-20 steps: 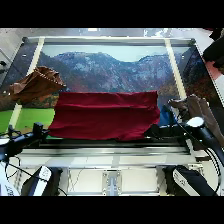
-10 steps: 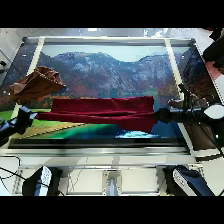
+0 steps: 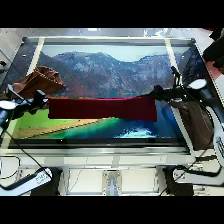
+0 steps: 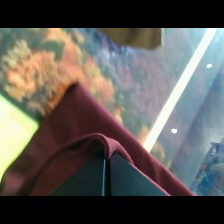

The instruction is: Fold the shirts.

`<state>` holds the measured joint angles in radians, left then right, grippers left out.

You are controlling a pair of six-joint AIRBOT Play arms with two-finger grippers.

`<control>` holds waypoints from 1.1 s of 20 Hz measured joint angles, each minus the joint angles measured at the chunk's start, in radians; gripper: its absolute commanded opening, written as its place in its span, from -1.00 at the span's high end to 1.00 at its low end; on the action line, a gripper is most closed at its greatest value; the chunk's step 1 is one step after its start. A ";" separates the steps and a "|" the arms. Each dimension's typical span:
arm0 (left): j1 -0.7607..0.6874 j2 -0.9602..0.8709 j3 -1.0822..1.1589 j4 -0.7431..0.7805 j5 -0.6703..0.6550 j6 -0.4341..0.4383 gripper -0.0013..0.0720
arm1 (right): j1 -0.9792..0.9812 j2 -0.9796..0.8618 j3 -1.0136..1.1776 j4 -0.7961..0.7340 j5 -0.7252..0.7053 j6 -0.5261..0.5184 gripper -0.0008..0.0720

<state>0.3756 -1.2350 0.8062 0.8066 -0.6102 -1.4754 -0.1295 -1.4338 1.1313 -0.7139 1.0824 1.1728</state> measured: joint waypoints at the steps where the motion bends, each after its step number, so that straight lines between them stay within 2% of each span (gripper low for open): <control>1: -0.009 -0.042 0.026 0.001 0.013 0.000 0.94 | 0.003 -0.043 0.023 -0.002 -0.006 -0.003 0.95; 8: -0.107 -0.177 0.090 0.053 0.142 0.001 0.93 | 0.072 -0.245 0.080 -0.028 -0.129 -0.014 0.94; 9: -0.113 -0.187 0.092 0.060 0.153 0.000 0.84 | 0.080 -0.257 0.084 -0.029 -0.153 -0.015 0.83; 10: -0.118 -0.192 0.094 0.065 0.161 0.000 0.58 | 0.087 -0.264 0.092 -0.030 -0.168 -0.015 0.54; 11: -0.121 -0.195 0.096 0.070 0.169 0.000 0.00 | 0.090 -0.269 0.106 -0.032 -0.172 -0.015 0.31; 12: -0.123 -0.194 0.099 0.073 0.172 -0.002 -0.37 | 0.091 -0.270 0.126 -0.034 -0.166 -0.016 0.27; 17: -0.117 -0.109 0.138 0.079 0.184 0.000 -0.38 | 0.032 -0.202 0.297 -0.136 0.048 -0.003 0.27; 19: -0.121 -0.040 0.158 0.081 0.186 0.027 -0.38 | -0.014 -0.146 0.338 -0.250 0.149 0.022 -0.19; 20: -0.129 -0.004 0.165 0.082 0.187 0.066 -0.38 | -0.039 -0.123 0.346 -0.304 0.187 0.039 -0.20; 22: -0.163 0.065 0.181 0.082 0.186 0.168 -0.38 | -0.101 -0.097 0.344 -0.377 0.236 0.079 -0.35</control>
<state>0.2123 -1.1702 0.9871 0.8890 -0.4244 -1.3075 -0.2302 -1.5307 1.4757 -1.0912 1.3182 1.2518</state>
